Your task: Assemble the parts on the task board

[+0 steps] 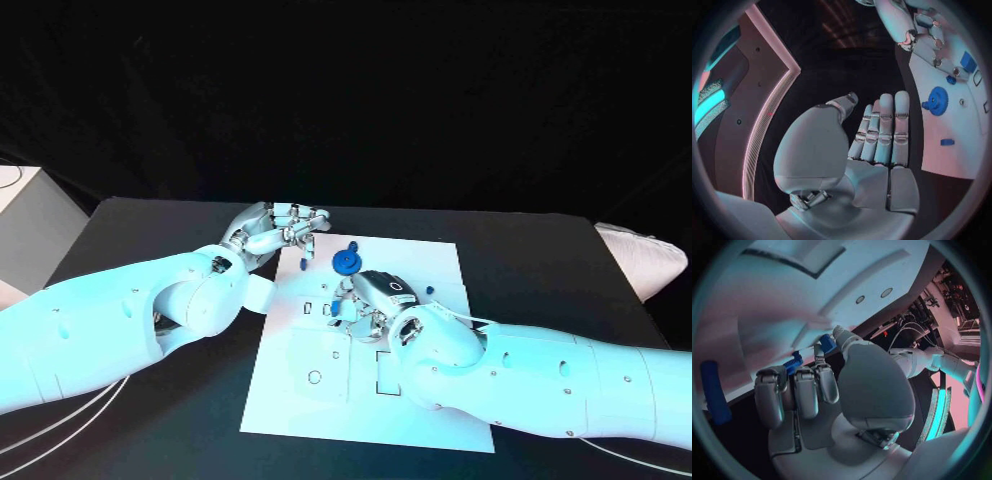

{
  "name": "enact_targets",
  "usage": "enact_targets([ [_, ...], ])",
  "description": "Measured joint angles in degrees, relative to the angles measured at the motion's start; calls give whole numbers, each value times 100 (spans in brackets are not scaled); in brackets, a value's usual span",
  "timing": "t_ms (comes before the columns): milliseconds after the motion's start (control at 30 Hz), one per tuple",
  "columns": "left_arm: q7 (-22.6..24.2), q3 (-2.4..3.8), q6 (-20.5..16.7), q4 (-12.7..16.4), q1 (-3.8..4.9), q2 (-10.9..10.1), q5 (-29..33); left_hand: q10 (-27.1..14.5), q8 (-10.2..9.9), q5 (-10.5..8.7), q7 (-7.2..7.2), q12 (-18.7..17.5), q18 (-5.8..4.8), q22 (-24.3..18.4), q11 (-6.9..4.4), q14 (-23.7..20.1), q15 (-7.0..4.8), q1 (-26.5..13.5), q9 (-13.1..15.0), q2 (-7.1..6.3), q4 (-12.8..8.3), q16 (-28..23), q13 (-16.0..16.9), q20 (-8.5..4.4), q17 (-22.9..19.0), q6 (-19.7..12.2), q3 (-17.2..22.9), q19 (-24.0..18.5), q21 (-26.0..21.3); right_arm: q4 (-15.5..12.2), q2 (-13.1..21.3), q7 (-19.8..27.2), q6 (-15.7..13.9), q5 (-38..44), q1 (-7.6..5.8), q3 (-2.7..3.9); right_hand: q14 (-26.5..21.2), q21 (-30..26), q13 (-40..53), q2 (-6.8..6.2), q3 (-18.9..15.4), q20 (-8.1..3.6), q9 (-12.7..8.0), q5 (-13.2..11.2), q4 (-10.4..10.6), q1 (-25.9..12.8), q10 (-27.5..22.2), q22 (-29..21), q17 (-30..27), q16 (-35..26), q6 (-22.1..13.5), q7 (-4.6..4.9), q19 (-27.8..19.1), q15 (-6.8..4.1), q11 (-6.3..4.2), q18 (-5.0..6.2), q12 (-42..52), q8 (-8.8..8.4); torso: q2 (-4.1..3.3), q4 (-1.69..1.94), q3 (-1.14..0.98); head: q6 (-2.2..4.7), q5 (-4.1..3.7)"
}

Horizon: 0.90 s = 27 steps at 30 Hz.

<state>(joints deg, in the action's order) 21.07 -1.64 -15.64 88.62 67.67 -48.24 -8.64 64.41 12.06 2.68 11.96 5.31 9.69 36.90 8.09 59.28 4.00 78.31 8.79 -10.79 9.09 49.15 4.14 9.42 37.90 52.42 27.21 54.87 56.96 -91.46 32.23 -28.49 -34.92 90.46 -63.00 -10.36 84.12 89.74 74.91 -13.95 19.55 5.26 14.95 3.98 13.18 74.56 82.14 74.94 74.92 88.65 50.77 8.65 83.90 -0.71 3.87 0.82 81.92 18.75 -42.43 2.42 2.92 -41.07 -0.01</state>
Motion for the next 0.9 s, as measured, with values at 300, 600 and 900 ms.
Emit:
enact_targets([
  [300, -7, -5, 8, -19, 0, 11, 3, 0, 0, 0, 0, 0, 0, 0, 0, 0, 0, 0, 0, 0, 0, 0, 0, 0, -6, 0, 0, 0, 0, -63, 89, 6, -98, -15, 12, -11, -21, 0, 0, 0, -228, 21, -24, 0, 135, 0, -80, -1, 0, 0, -57, 9, 21, 21, 40, 0, -85, -4, 2, 1, -5, 3, -1],
  [600, -118, -10, 42, -129, 0, 19, -45, 169, 12, 0, -32, 159, 0, 22, -61, -19, -23, 0, 32, 0, -57, 72, 55, -21, -16, 32, 105, -21, 62, -371, 432, 202, -395, -111, -73, 10, -1, 0, -1, 67, -415, 41, -71, 191, 247, 313, -152, -1, -1, 0, -171, 62, 0, 41, 52, -1, -129, -48, 16, -7, -12, 82, -14],
  [900, -835, -10, 300, -213, 0, -5, -637, 105, 638, 24, -199, 2212, -93, 1564, -296, 1453, -270, -296, 318, 103, -261, 2274, 1405, -233, 1999, -79, 164, 970, 1380, -503, 862, 1362, -532, -895, -464, 49, -21, -111, 4, 144, -467, 61, -79, 373, 300, 528, -296, -1, -1, -34, -195, 86, 21, 61, 72, 0, -242, -7, 72, -38, -47, 93, -11],
])
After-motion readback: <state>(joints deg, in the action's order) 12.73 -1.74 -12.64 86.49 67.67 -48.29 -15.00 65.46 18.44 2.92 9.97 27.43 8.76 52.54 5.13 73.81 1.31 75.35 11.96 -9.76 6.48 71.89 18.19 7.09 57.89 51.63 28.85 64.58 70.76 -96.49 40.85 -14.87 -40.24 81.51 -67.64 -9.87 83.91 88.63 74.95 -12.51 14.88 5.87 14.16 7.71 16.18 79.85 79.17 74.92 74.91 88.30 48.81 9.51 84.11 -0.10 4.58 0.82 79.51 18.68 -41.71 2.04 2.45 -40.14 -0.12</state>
